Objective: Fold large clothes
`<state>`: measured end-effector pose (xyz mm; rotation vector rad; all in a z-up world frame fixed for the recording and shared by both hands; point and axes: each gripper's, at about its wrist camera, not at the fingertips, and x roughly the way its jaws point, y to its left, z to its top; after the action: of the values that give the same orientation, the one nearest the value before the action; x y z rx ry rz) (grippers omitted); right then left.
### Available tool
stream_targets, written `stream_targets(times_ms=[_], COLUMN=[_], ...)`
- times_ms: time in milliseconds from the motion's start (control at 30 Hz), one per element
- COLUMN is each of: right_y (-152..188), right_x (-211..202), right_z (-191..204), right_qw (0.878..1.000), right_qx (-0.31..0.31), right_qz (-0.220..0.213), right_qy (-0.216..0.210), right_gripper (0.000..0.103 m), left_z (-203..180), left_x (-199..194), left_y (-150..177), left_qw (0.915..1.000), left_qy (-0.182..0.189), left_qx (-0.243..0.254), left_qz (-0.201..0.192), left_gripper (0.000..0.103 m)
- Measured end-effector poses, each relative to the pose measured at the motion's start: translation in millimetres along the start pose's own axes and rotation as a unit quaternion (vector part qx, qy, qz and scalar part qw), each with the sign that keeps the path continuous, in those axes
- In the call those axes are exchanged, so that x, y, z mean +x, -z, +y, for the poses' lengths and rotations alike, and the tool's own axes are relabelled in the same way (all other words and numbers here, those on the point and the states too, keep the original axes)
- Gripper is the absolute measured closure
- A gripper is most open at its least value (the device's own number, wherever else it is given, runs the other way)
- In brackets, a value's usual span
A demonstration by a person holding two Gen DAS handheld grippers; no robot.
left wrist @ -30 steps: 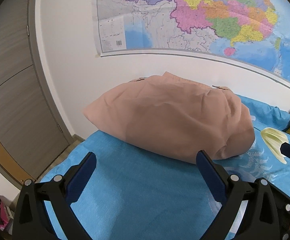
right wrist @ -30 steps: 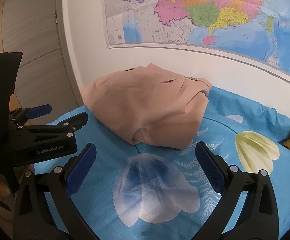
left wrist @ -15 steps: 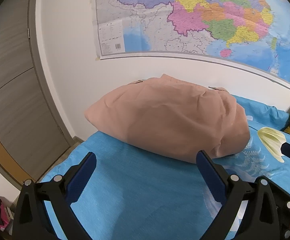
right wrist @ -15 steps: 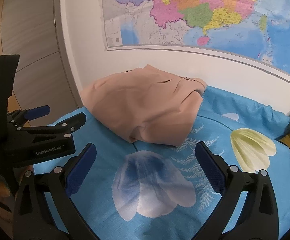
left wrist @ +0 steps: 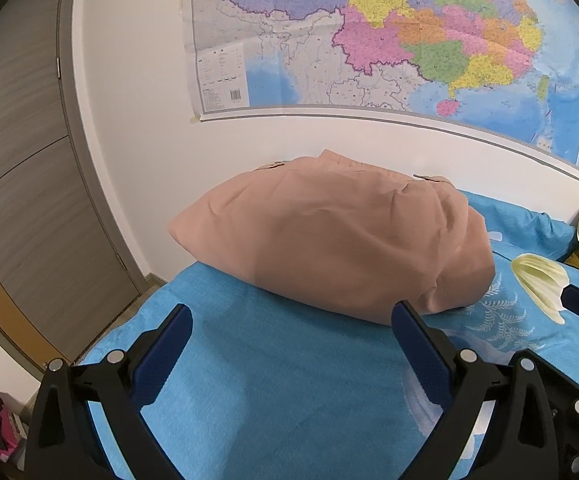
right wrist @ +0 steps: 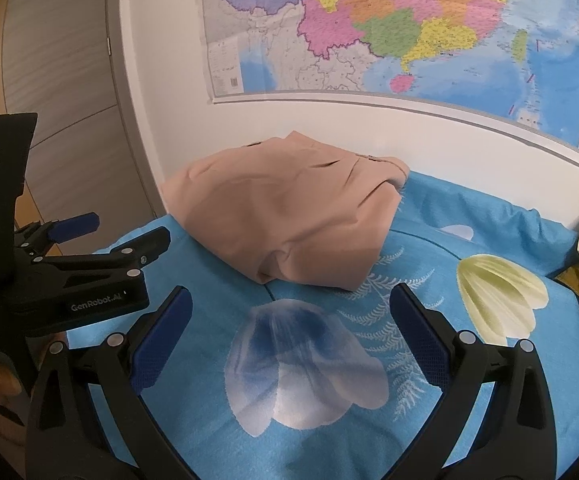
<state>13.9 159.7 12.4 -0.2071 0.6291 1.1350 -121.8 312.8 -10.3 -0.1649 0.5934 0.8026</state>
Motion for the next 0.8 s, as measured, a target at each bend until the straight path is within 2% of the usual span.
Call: stream_targets(times_ms=[800], right_y=[-0.3], right_x=[-5.1], right_z=[-2.0], right_qw=[1.000], right_qx=[0.006], right_qz=[-0.007], right_qy=[0.000], right_gripper=[0.005], left_z=[-5.2], left_x=[-6.9], left_y=[2.4], left_qw=[1.0000], left_qy=[0.002], left_qx=[0.000], left_qz=[-0.002], left_gripper=[0.007])
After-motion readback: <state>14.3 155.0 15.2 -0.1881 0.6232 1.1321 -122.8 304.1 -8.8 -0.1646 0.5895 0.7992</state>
